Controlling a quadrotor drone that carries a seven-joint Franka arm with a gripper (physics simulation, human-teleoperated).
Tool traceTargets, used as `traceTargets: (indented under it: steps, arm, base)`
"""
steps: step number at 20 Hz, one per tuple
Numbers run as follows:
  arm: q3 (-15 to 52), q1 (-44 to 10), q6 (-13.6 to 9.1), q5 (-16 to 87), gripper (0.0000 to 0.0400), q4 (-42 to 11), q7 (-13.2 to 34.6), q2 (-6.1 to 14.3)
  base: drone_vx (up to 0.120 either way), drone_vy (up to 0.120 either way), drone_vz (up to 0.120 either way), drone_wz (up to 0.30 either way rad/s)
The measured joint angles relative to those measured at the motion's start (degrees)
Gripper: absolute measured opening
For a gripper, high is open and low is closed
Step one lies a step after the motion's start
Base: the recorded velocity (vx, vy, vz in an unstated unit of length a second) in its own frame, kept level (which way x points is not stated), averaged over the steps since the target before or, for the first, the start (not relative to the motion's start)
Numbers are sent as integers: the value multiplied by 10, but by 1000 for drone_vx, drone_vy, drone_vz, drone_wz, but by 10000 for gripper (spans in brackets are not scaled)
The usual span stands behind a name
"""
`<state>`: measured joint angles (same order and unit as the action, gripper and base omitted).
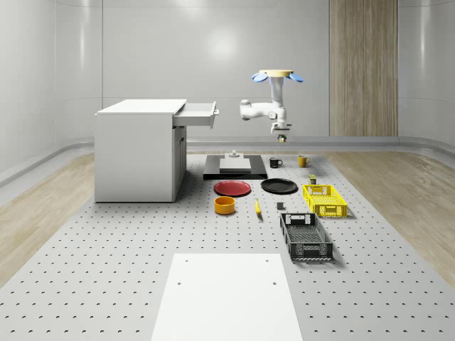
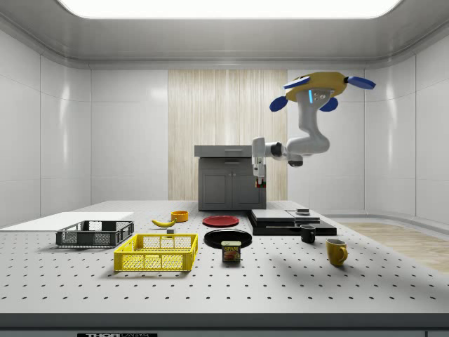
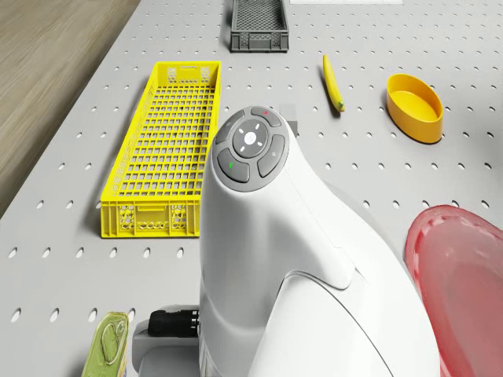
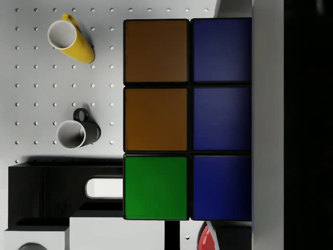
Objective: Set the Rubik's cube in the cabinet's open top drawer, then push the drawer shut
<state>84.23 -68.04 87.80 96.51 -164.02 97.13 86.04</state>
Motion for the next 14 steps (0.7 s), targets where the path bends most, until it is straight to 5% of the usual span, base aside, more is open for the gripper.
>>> traceTargets:
  steps: [14]
  arm:
    - [2,-2,16,-7,325,0,1,17]
  base:
    - [0,-120,120,0]
